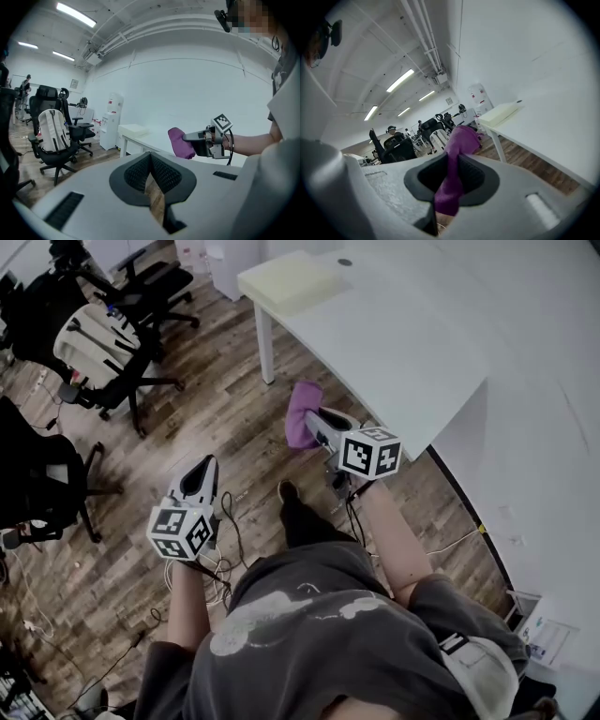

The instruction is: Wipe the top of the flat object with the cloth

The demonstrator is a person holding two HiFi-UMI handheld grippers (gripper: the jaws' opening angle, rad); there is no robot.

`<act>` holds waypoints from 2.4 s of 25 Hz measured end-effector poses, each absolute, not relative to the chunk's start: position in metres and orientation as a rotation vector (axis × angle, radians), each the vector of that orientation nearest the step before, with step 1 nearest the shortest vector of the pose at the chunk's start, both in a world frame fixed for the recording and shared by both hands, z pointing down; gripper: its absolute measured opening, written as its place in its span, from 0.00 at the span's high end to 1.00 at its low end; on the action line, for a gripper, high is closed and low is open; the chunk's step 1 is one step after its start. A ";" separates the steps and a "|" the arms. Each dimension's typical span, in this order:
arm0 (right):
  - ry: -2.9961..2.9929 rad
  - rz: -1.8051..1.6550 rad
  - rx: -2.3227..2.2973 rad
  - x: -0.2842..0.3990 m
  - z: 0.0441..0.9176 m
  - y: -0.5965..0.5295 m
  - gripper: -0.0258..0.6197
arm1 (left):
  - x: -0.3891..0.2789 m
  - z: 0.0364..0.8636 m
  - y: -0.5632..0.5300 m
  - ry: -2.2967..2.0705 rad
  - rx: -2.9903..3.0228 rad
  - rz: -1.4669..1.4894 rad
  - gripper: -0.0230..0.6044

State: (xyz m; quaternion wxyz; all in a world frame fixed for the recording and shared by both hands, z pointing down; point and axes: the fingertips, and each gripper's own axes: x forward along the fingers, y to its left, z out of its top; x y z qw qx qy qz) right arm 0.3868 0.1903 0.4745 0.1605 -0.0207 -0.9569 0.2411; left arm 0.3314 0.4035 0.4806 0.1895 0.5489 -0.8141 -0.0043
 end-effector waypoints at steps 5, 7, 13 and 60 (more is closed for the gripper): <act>-2.725 0.679 -0.091 0.319 0.474 0.142 0.86 | 0.267 0.480 0.358 -2.311 1.502 -0.033 0.97; -2.719 0.676 -0.092 0.294 0.474 0.122 0.86 | 0.246 0.480 0.336 -2.306 1.499 -0.042 0.97; -2.708 0.686 -0.104 0.241 0.470 0.074 0.86 | 0.196 0.479 0.293 -2.304 1.479 -0.046 0.97; -2.692 0.902 0.752 -0.040 0.466 -0.179 0.86 | -0.225 0.484 -0.009 -1.787 2.033 0.131 0.97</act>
